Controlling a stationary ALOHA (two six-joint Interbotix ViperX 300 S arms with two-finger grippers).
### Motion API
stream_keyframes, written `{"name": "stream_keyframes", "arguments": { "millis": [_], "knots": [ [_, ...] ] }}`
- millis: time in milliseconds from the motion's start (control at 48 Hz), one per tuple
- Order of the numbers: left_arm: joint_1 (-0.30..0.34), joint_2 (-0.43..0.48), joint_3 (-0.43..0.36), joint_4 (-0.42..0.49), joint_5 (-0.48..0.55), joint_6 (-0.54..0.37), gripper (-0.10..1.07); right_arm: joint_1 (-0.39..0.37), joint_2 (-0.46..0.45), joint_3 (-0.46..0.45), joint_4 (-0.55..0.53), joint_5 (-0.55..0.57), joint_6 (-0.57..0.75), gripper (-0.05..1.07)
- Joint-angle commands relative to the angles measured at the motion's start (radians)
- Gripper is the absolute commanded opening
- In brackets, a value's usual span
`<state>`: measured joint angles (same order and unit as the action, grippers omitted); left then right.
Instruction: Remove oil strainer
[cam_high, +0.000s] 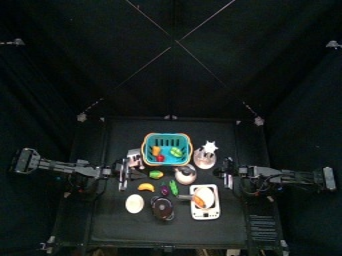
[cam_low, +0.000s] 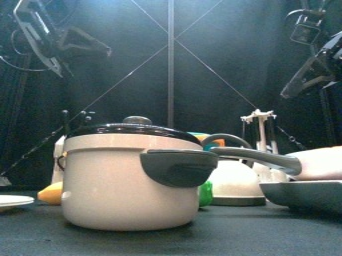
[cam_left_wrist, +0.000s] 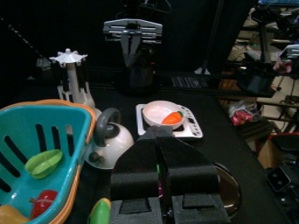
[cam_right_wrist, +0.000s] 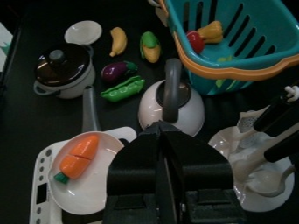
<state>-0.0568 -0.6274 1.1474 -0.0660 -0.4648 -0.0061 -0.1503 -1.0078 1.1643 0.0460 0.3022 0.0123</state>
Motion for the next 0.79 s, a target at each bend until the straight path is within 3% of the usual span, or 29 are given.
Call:
{"name": "stream_keyframes", "arguments": {
  "millis": [0,292,500,771],
  "knots": [
    [-0.003,0.002,-0.032,-0.011,-0.011,0.0,0.26,-0.02,0.011,-0.032,0.009,0.014,0.009,0.03],
    [0.002,0.005,-0.038,-0.026,-0.014,0.002,0.37,-0.051,0.048,-0.133,0.003,0.038,0.025,0.03],
    [0.041,0.094,-0.121,-0.092,-0.023,0.006,0.41,-0.095,0.049,-0.101,-0.014,0.038,0.025,0.03],
    [0.107,0.299,-0.252,-0.114,-0.029,0.008,0.77,-0.135,0.014,-0.091,-0.031,0.078,0.025,0.03]
  ]
}}
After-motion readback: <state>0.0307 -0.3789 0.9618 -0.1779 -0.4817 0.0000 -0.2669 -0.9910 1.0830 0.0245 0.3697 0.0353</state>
